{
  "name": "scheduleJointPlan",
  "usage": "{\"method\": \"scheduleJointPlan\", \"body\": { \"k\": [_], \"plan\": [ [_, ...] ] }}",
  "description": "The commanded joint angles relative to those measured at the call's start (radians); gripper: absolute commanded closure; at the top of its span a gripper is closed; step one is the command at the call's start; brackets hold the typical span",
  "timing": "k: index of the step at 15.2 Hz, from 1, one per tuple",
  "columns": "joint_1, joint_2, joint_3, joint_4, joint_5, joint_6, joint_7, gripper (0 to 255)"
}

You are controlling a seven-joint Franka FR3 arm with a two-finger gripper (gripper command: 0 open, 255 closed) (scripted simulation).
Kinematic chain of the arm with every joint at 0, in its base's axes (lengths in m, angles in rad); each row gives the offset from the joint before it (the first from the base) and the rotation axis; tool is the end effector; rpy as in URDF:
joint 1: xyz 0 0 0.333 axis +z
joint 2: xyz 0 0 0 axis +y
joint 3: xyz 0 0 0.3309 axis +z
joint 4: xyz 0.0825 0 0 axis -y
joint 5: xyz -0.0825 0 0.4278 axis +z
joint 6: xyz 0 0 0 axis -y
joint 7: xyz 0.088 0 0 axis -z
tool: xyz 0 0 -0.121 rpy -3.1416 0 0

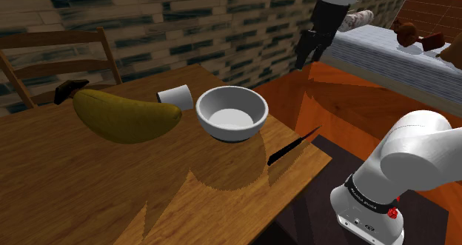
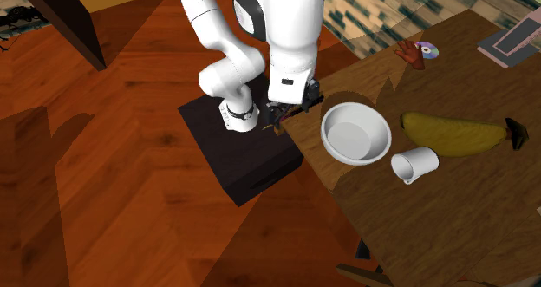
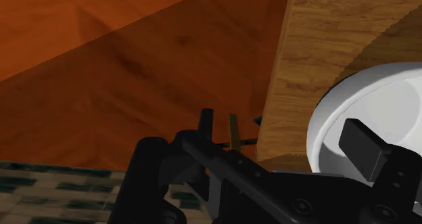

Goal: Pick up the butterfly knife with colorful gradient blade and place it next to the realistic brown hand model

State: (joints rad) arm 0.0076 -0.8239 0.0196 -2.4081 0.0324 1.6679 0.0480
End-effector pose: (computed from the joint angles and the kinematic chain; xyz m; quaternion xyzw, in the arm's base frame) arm 0.3397 0.0143 0.5818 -0.9990 0.0141 -0.0415 0.0104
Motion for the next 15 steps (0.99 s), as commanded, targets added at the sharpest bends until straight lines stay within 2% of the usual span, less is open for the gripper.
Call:
{"method": "scheduleJointPlan", "body": {
  "k": [1, 8, 15],
  "plan": [
    [0.000, 0.000, 0.000, 0.000, 0.000, 0.000, 0.000, 0],
    [0.223, -0.008, -0.017, -0.148, 0.033, 0.148, -0.371, 0],
    [0.451, -0.068, -0.042, -0.317, 0.056, 0.252, -0.744, 0]
  ]
}}
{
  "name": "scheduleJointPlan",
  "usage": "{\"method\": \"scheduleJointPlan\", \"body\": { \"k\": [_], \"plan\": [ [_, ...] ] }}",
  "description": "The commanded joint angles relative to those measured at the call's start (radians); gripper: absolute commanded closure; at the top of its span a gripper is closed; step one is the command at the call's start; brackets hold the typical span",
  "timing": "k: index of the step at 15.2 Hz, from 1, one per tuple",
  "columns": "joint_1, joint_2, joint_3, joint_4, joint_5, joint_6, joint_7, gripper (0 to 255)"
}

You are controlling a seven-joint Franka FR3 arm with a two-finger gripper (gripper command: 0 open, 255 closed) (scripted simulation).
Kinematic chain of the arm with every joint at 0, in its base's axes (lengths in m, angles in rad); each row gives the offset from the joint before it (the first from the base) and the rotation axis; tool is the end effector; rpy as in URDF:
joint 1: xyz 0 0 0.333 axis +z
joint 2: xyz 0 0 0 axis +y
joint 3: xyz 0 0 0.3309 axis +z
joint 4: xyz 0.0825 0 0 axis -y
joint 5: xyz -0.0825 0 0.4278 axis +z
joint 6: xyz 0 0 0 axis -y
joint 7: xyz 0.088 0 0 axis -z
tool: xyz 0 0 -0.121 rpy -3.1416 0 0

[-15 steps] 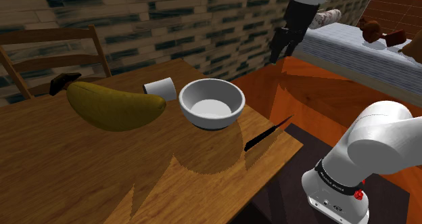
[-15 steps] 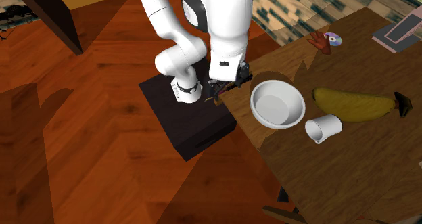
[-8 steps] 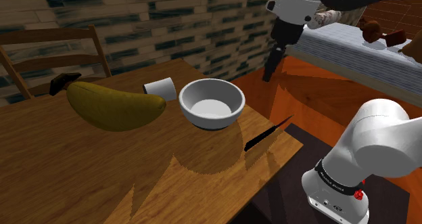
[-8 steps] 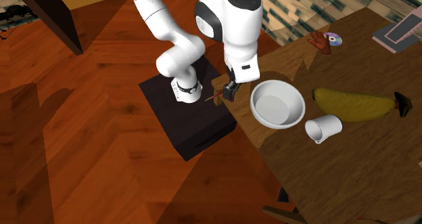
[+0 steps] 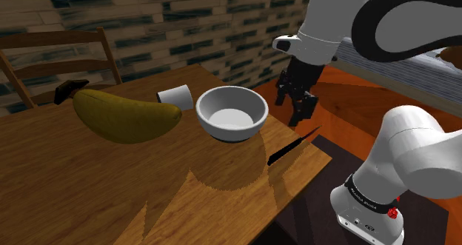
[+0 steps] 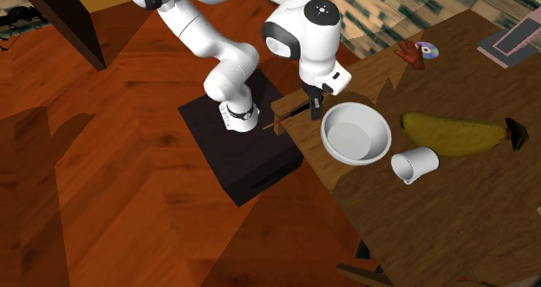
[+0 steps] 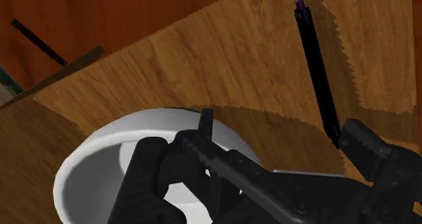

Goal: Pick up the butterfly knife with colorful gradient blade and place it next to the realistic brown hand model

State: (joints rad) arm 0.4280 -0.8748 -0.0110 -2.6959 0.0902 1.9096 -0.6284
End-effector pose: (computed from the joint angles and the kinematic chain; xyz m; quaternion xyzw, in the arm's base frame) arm 0.3006 0.1417 0.4701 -0.8702 -0.4883 -0.0488 0.0425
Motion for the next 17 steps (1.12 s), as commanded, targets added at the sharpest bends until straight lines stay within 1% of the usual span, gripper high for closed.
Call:
{"method": "scheduleJointPlan", "body": {
  "k": [1, 4, 5, 12, 17],
  "plan": [
    [0.063, -0.031, -0.016, -0.055, 0.000, 0.021, -0.121, 0],
    [0.161, -0.083, -0.034, -0.138, -0.001, 0.046, -0.281, 0],
    [0.178, -0.093, -0.037, -0.153, -0.002, 0.049, -0.309, 0],
    [0.188, -0.054, -0.031, -0.229, 0.009, 0.165, -0.311, 0],
    [0.189, -0.049, -0.031, -0.235, 0.010, 0.176, -0.311, 0]
  ]
}}
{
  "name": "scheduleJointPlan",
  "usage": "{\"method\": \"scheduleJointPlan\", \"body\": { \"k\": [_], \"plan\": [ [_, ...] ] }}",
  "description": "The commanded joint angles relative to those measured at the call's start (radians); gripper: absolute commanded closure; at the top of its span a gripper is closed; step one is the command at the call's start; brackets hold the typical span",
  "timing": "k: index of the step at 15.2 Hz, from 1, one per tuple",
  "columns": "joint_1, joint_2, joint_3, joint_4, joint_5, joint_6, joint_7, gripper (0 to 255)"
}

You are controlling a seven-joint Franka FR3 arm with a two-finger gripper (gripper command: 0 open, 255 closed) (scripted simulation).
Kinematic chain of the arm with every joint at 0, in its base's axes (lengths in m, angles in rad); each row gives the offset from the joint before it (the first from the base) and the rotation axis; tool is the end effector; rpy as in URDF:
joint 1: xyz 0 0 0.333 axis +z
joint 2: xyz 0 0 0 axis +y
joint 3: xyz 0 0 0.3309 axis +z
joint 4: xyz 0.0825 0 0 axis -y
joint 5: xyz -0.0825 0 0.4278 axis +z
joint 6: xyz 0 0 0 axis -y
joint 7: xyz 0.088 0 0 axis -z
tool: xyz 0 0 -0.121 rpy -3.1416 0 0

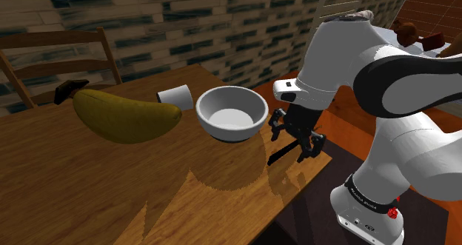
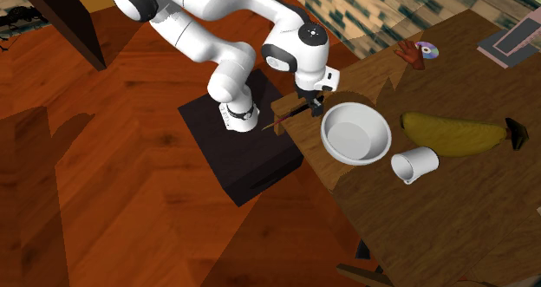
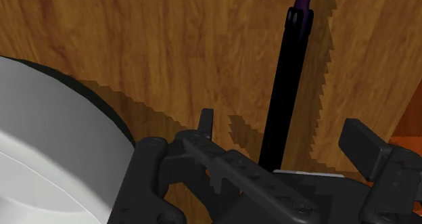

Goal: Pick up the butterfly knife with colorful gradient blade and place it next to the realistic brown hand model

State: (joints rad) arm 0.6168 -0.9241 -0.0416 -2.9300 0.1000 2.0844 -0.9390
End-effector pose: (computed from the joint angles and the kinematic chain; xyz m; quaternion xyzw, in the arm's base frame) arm 0.2511 0.1744 0.3793 -0.7353 -0.6739 -0.0486 0.0534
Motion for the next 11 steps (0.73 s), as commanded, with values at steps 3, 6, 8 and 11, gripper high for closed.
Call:
{"method": "scheduleJointPlan", "body": {
  "k": [3, 6, 8, 11],
  "plan": [
    [0.000, 0.000, 0.000, -0.001, 0.000, 0.001, 0.000, 0],
    [0.000, 0.000, 0.000, -0.001, 0.000, 0.001, 0.000, 255],
    [0.000, 0.000, 0.000, -0.001, 0.000, 0.001, 0.000, 255],
    [0.000, 0.000, 0.000, -0.001, 0.000, 0.001, 0.000, 255]
  ]
}}
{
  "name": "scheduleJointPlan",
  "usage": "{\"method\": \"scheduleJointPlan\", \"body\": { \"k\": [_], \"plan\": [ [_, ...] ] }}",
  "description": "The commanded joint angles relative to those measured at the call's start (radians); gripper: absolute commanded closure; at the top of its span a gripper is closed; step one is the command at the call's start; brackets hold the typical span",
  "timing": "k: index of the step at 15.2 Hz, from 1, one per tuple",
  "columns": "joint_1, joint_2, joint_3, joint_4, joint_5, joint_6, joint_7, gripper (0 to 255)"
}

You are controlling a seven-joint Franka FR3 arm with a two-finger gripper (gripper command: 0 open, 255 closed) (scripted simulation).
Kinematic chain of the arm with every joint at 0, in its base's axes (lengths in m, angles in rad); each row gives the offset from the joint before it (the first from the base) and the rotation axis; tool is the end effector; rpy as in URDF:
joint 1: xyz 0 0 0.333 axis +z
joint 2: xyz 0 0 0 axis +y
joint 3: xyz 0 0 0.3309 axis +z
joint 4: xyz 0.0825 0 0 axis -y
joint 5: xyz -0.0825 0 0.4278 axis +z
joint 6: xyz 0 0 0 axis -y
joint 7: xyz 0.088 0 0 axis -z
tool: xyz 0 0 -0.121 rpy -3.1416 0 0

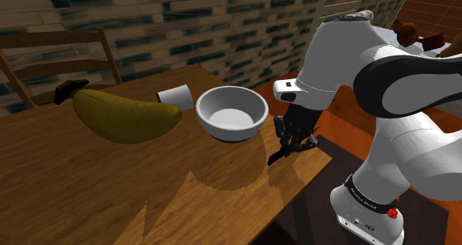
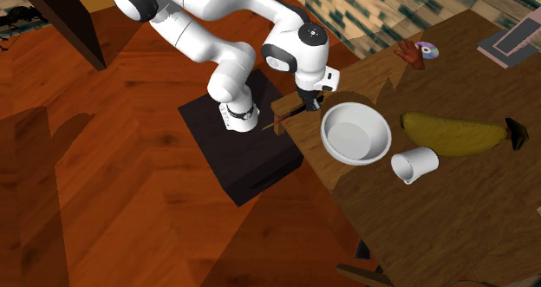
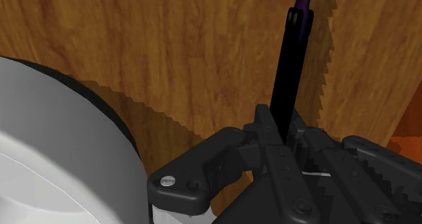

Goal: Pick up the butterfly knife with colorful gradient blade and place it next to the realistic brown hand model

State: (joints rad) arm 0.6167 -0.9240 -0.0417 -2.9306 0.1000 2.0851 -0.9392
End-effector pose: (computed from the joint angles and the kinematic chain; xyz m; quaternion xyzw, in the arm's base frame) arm 0.2511 0.1743 0.3791 -0.7353 -0.6739 -0.0486 0.0534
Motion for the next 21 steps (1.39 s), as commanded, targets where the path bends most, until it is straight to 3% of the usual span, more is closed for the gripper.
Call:
{"method": "scheduleJointPlan", "body": {
  "k": [1, 21],
  "plan": [
    [0.000, 0.000, 0.000, 0.000, 0.000, 0.000, 0.000, 255],
    [-0.002, -0.037, 0.003, 0.239, -0.009, -0.275, 0.029, 255]
  ]
}}
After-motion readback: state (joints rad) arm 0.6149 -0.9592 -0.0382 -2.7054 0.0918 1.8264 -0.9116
